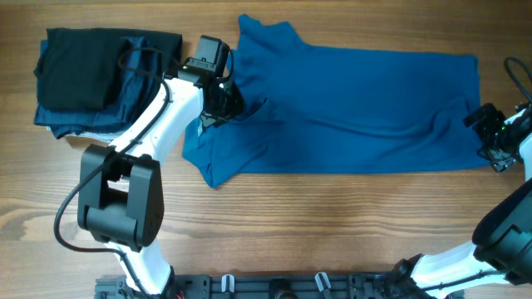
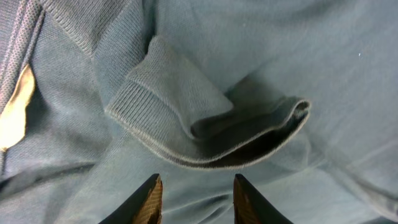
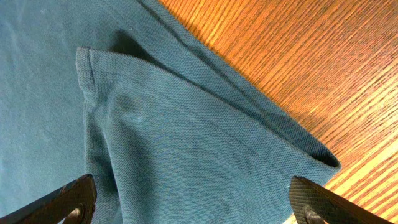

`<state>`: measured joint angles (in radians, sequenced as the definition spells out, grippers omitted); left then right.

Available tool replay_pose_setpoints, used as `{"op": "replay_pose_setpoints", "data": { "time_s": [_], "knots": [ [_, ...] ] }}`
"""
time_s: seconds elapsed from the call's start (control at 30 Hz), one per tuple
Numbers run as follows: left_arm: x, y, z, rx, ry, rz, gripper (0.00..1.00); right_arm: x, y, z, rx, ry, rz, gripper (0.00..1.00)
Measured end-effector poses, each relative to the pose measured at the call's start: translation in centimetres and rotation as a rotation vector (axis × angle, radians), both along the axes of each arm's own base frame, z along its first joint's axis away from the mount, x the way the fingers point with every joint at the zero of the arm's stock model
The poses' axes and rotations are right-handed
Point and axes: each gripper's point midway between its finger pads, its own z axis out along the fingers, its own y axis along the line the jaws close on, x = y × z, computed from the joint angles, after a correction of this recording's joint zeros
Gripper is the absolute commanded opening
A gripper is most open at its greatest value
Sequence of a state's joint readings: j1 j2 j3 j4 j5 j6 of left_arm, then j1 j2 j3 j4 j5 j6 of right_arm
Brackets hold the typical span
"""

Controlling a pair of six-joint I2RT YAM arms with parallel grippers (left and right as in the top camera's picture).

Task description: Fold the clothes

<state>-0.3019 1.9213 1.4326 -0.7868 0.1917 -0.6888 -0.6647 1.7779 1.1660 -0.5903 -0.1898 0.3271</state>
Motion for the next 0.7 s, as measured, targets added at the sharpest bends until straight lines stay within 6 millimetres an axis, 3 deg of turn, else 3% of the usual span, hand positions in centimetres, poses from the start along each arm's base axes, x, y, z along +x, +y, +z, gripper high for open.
{"op": "replay_pose_setpoints", "data": {
  "time_s": [0.13,0.4,0.7],
  "knots": [
    [0.9,-0.2,0.1,-0.012,-0.026,0.034,0.41,0.0,0.0,0.0,0.0,0.0,0.0,1.0],
    [1.0,-0.3,-2.5,-0.006,0.026,0.081,0.38,0.0,0.0,0.0,0.0,0.0,0.0,1.0],
    [1.0,-0.7,-2.5,-0.01,0.023,0.084,0.36,0.0,0.0,0.0,0.0,0.0,0.0,1.0]
  ]
}}
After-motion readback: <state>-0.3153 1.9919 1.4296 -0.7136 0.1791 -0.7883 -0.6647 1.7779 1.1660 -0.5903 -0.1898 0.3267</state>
